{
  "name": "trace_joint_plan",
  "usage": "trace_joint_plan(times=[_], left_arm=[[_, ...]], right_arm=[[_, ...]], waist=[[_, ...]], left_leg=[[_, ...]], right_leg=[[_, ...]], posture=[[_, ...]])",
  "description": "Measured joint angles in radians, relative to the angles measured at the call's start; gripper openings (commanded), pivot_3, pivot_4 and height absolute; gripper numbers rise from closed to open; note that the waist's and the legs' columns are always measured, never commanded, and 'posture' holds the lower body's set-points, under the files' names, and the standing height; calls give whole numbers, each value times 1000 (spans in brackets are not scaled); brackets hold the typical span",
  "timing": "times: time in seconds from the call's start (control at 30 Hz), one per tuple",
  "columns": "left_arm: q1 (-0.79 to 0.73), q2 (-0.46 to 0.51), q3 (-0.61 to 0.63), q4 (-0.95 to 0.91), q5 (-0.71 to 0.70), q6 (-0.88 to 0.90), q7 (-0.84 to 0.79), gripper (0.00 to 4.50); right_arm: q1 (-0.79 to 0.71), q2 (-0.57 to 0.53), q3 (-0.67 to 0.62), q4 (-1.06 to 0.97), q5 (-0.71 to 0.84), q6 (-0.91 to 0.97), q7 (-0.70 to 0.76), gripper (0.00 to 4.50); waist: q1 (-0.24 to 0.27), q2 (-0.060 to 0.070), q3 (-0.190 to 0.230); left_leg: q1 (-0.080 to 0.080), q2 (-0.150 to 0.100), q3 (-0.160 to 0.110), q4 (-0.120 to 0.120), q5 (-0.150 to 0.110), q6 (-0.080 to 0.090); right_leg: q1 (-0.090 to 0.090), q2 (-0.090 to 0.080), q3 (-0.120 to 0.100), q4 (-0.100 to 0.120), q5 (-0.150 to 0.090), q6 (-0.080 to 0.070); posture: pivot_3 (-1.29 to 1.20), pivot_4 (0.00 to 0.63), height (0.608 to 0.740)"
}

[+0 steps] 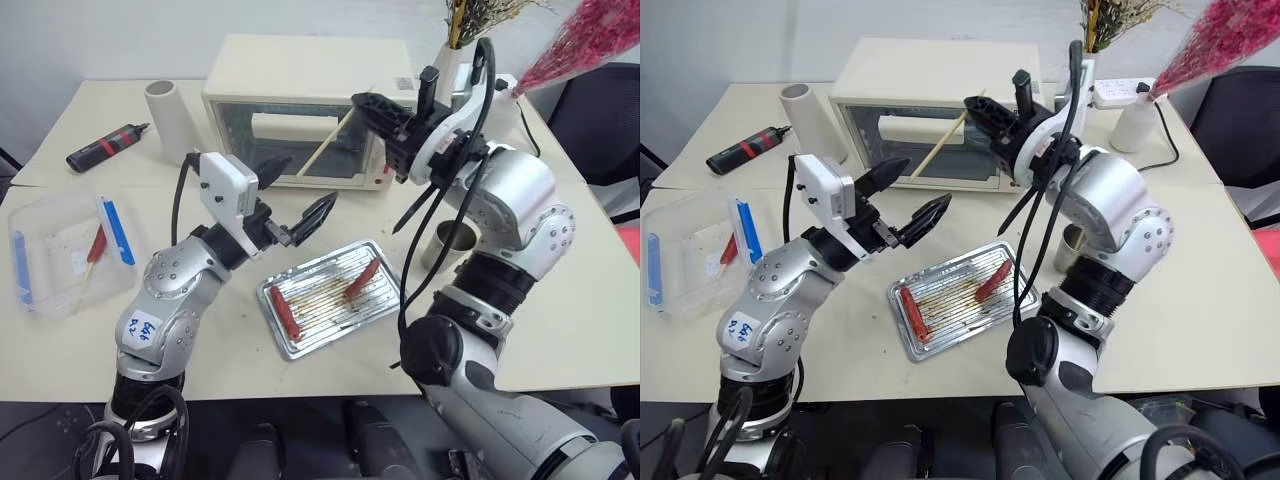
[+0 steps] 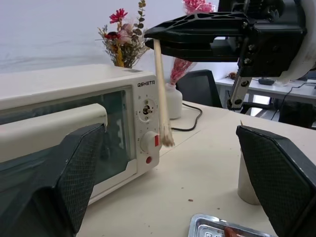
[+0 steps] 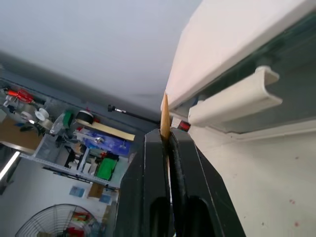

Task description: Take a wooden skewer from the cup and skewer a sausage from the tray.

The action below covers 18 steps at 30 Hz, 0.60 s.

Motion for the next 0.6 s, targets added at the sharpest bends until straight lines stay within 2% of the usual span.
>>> trace_joint_plan(times=[0.23,0.33,0.57,0.6], left_arm=[[-35,-4,9,32,5,-17,-1,4500],[-44,-16,14,32,4,-17,0,3875],[-49,-48,13,31,7,-18,15,1839],[-49,-53,12,31,7,-18,20,1839]], right_arm=[[109,-101,206,-15,168,-171,-36,7],[136,-150,275,-21,208,-237,-28,0],[162,-220,386,-40,258,-347,4,0],[164,-229,398,-41,261,-359,9,0]], waist=[[0,0,0],[2,0,0],[2,0,0],[3,0,0]], left_leg=[[0,0,-1,0,0,0],[-1,0,-1,0,0,0],[-1,1,-1,0,0,0],[-1,1,-1,0,0,0]], right_leg=[[0,0,-1,0,0,0],[0,0,-1,0,0,0],[0,0,-1,0,0,0],[0,0,-1,0,0,0]], posture=[[0,150,740],[0,150,740],[0,150,740],[0,150,740]])
